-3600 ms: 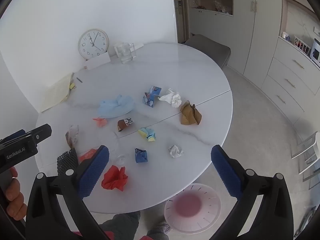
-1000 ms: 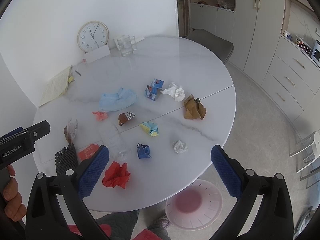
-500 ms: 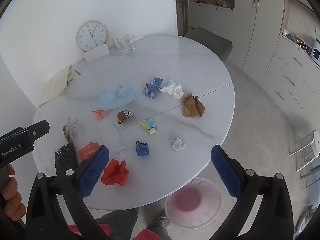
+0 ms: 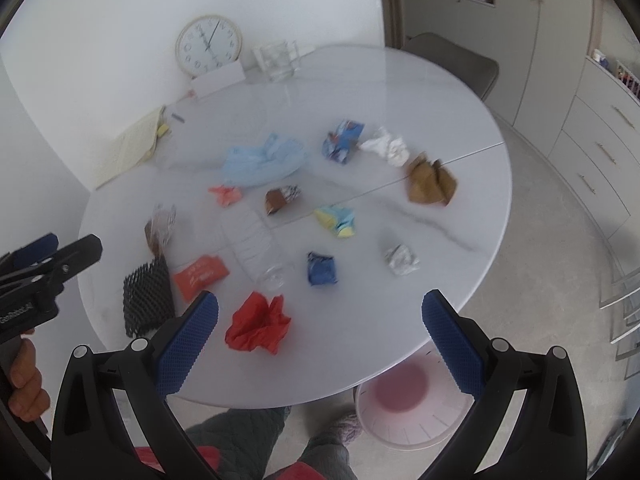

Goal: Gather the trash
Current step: 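Grasp the black foam mesh net with the left gripper while the right grasps red paper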

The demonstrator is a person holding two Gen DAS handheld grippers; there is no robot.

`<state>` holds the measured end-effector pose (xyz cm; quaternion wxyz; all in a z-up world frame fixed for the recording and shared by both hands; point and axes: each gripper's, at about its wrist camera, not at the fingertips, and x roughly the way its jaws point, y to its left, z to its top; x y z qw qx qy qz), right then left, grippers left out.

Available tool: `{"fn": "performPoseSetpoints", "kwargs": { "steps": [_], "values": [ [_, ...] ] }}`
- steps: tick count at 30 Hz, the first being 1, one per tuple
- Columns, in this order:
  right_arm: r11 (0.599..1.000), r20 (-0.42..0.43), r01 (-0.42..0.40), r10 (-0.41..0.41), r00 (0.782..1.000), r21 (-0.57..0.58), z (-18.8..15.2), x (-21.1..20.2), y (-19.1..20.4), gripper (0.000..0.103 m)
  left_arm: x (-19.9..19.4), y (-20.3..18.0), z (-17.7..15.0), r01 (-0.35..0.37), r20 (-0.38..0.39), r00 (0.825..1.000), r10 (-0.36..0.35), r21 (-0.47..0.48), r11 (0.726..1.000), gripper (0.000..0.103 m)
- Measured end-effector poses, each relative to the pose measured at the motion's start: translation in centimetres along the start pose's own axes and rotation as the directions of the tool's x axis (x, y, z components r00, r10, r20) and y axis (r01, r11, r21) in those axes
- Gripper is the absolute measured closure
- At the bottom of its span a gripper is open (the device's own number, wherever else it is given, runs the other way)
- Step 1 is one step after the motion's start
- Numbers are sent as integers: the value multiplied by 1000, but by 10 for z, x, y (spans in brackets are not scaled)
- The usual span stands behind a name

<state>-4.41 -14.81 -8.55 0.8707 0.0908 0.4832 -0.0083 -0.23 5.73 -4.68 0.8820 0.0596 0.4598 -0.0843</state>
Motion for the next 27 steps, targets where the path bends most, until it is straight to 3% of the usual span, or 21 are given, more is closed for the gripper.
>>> {"fn": "performPoseSetpoints", "kwargs": {
  "steps": [6, 13, 21, 27],
  "values": [
    [1000, -39, 8, -7, 999, 24, -19, 37, 32, 2, 34, 53, -33, 8, -43, 999, -4, 84, 996, 7],
    [984, -94, 92, -78, 993, 155, -38, 79, 48, 2, 93, 115, -63, 106, -168, 982, -88, 107, 989, 7],
    [942, -154, 149, -106, 982, 300, -55, 109, 62, 2, 148, 133, -60, 191, -266, 951, -160, 94, 977, 7],
    [922, -169, 154, -98, 981, 357, -57, 116, 65, 2, 166, 157, -64, 262, -321, 912, -253, -16, 965, 7]
  ]
}}
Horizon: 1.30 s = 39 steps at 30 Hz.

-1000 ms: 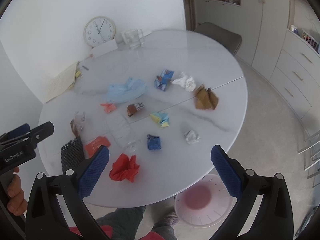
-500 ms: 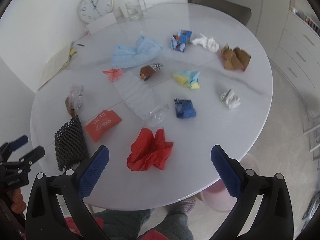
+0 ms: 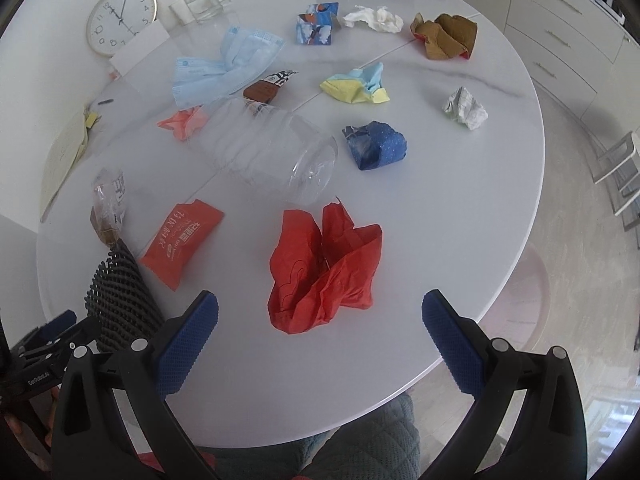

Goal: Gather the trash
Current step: 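Grasp the black foam mesh net with the left gripper while the right grasps red paper, then carry the mesh net and red paper to the pink bin and release both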

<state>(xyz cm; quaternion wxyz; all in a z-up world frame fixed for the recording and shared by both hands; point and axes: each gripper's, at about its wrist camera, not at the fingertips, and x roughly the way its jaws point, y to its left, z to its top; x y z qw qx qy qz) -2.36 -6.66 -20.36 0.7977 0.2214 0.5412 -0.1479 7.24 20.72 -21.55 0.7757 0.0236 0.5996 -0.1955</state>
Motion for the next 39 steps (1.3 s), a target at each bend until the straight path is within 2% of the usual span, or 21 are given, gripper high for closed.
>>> {"fn": "performPoseSetpoints", "kwargs": {
  "steps": [5, 9, 11, 14, 16, 21, 23, 25, 31, 32, 34, 35, 39],
  "values": [
    [999, -21, 15, -14, 1000, 43, 3, 9, -3, 2, 16, 3, 0, 88, -62, 994, -92, -62, 994, 10],
    [997, -28, 23, -21, 999, 78, 4, 10, -10, 2, 29, -5, 4, 63, -77, 995, -68, -68, 996, 17],
    [996, -31, 29, -27, 999, 83, 4, 10, -12, 2, 29, -4, 6, 50, -68, 996, -56, -86, 995, 24],
    [996, -40, 31, -28, 999, 85, 5, 11, -14, 2, 29, -2, 10, 12, -67, 998, -19, -106, 994, 43],
    [995, -45, 29, -25, 999, 90, 5, 13, -15, 2, 26, -1, 11, 12, -56, 998, -18, -108, 994, 69],
    [993, -51, 25, -19, 999, 115, 5, 16, -18, 2, 26, 8, 13, 24, -58, 998, -31, -124, 992, 89],
    [993, -43, 20, -14, 999, 121, 5, 14, -20, 4, 22, 13, 13, 50, -52, 997, -58, -139, 989, 91],
    [992, -40, 20, -15, 999, 126, 5, 14, -20, 7, 8, 15, 12, 65, -15, 998, -67, -133, 989, 91],
    [991, -46, 20, -14, 999, 131, 8, 20, -18, 17, -36, -3, 14, -6, 113, 994, 4, 23, 1000, 91],
    [992, -49, 17, -11, 999, 128, 8, 22, -16, 21, -41, -7, 15, -14, 127, 992, 8, 42, 999, 91],
    [993, -61, 10, -2, 998, 119, 9, 27, -14, 37, -51, -13, 14, -28, 154, 988, 14, 84, 996, 91],
    [993, -69, 4, 5, 998, 117, 9, 29, -13, 51, -54, -18, 14, -35, 166, 986, 17, 101, 994, 91],
    [994, -61, 2, 5, 998, 106, 4, 28, -13, 61, -60, -38, 12, -52, 190, 982, 16, 183, 982, 91]
  ]
}}
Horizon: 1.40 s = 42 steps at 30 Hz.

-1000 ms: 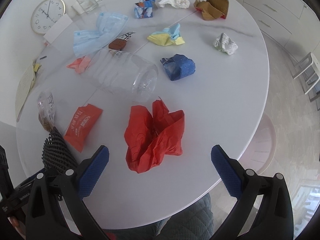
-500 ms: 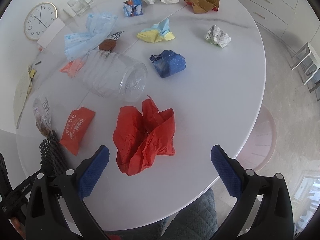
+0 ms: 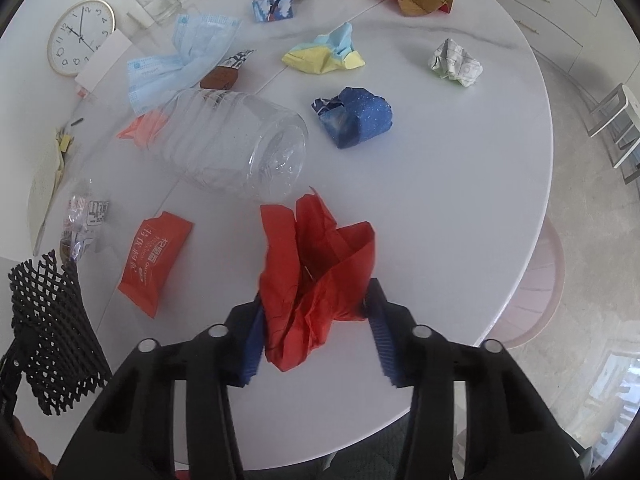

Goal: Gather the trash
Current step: 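Carry the mesh net and red paper to the pink bin and release both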

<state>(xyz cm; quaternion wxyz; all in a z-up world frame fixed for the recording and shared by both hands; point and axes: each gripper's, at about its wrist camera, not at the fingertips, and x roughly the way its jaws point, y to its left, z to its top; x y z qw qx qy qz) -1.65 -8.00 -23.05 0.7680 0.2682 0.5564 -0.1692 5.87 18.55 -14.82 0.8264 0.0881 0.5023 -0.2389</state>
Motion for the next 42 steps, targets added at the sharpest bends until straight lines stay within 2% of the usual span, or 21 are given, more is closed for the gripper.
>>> {"fn": "performPoseSetpoints", "kwargs": {
  "steps": [8, 11, 15, 18, 21, 25, 28, 32, 36, 40, 42],
  "values": [
    [999, 23, -28, 27, 999, 26, -17, -32, -31, 61, -6, -41, -3, 38, 8, 999, -40, 123, 992, 91],
    [999, 20, -36, 35, 999, 22, -19, -39, -44, 61, 1, -50, -2, 51, -17, 999, -50, 103, 993, 91],
    [997, 5, -52, 53, 999, -59, -11, -45, -50, 61, 13, -55, -2, 56, -66, 996, -55, 22, 998, 91],
    [987, 16, -79, 82, 996, -142, -2, -52, -37, 61, 20, -56, -10, 51, -94, 994, -54, -31, 998, 91],
    [964, 23, -102, 111, 994, -245, 8, -56, -17, 61, 19, -61, -19, 33, -102, 994, -37, -37, 999, 91],
    [935, 4, -143, 153, 988, -324, 19, -56, 4, 61, 14, -71, -30, 45, -104, 994, -45, 0, 999, 91],
    [918, -5, -156, 165, 986, -364, 22, -58, 13, 61, 15, -83, -36, 56, -117, 992, -48, 67, 996, 91],
    [911, 29, -139, 163, 986, -388, 26, -70, 5, 61, 8, -99, -40, 57, -111, 993, -41, 148, 987, 91],
    [932, 107, -73, 119, 987, -355, 26, -89, -35, 61, -4, -138, -32, 127, -88, 990, -109, 224, 966, 91],
    [961, 175, 23, 26, 984, -274, 26, -109, -94, 61, 4, -201, -21, 203, -93, 979, -182, 338, 919, 91],
    [975, 197, 66, -24, 980, -211, 24, -118, -132, 61, 14, -239, -17, 242, -109, 970, -216, 397, 885, 91]
  ]
}}
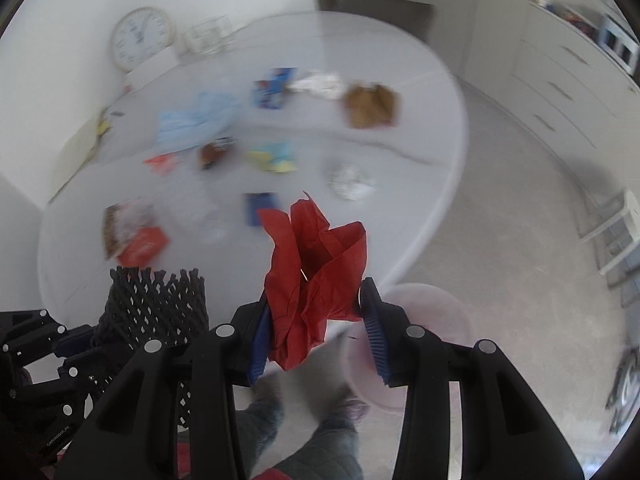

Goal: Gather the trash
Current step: 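Carry the mesh net and red paper to the pink bin and release both, then move the right gripper to the clear plastic bottle and grasp it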

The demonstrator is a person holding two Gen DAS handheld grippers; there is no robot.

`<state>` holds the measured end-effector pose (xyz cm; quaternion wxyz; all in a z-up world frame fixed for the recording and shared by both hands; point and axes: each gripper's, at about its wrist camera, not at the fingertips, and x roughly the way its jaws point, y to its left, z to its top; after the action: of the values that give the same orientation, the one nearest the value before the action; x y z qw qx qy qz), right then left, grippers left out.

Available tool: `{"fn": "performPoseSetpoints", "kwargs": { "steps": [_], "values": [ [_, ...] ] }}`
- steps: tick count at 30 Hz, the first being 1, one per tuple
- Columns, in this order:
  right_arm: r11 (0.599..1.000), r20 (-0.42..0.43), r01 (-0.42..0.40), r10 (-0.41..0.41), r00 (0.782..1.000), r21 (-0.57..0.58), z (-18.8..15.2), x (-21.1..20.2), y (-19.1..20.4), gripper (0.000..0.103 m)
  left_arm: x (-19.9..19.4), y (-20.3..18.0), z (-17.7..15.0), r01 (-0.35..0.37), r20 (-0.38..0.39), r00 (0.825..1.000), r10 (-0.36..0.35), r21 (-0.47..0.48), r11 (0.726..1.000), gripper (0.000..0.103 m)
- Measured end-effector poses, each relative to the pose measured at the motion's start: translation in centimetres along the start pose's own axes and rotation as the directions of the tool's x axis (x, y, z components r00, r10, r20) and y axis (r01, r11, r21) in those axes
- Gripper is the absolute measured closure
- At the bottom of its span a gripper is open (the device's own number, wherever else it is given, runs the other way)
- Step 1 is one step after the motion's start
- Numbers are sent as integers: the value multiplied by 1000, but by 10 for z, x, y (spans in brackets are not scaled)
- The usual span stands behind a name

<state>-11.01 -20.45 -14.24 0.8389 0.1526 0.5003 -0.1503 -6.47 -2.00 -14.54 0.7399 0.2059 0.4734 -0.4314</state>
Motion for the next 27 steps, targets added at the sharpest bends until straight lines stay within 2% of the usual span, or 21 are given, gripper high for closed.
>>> {"fn": "performPoseSetpoints", "kwargs": {
  "steps": [3, 6, 8, 9, 10, 12, 16, 20, 22, 23, 25, 27],
  "values": [
    [994, -3, 52, -52, 999, 94, -14, -12, -50, 60, 34, -40, 24, 88, -44, 995, -86, 47, 995, 91],
    [984, -8, 76, -76, 997, 161, -28, -20, -90, 60, 66, -71, 42, 149, -79, 986, -144, 56, 987, 89],
    [980, -13, 84, -83, 996, 182, -37, -23, -107, 59, 88, -90, 52, 160, -109, 982, -154, 49, 986, 81],
    [978, -18, 85, -84, 996, 189, -41, -24, -116, 59, 95, -96, 55, 163, -118, 981, -156, 48, 986, 70],
    [977, -21, 84, -81, 996, 194, -44, -24, -122, 59, 103, -102, 60, 156, -125, 981, -150, 44, 987, 54],
    [977, -30, 73, -68, 997, 199, -50, -23, -132, 59, 113, -110, 67, 128, -119, 985, -124, 31, 991, 42],
    [981, -52, 45, -36, 998, 187, -55, -14, -146, 59, 117, -115, 78, 89, -124, 988, -91, -16, 996, 33],
    [992, -83, 7, 4, 997, 128, -58, 1, -144, 56, 96, -106, 89, 38, -87, 995, -45, -79, 996, 28],
    [996, -104, -11, 20, 994, 92, -60, 11, -139, 55, 81, -100, 92, -10, -57, 998, 5, -93, 996, 17],
    [997, -113, -17, 26, 993, 76, -62, 15, -137, 53, 68, -94, 93, -54, -27, 998, 52, -106, 993, 15],
    [999, -143, -21, 26, 989, 36, -65, 28, -128, 39, 49, -88, 94, -111, 9, 994, 113, -127, 986, 10],
    [1000, -159, -18, 20, 987, 15, -67, 36, -122, 14, 36, -76, 94, -144, 24, 989, 149, -161, 976, 8]
  ]
}}
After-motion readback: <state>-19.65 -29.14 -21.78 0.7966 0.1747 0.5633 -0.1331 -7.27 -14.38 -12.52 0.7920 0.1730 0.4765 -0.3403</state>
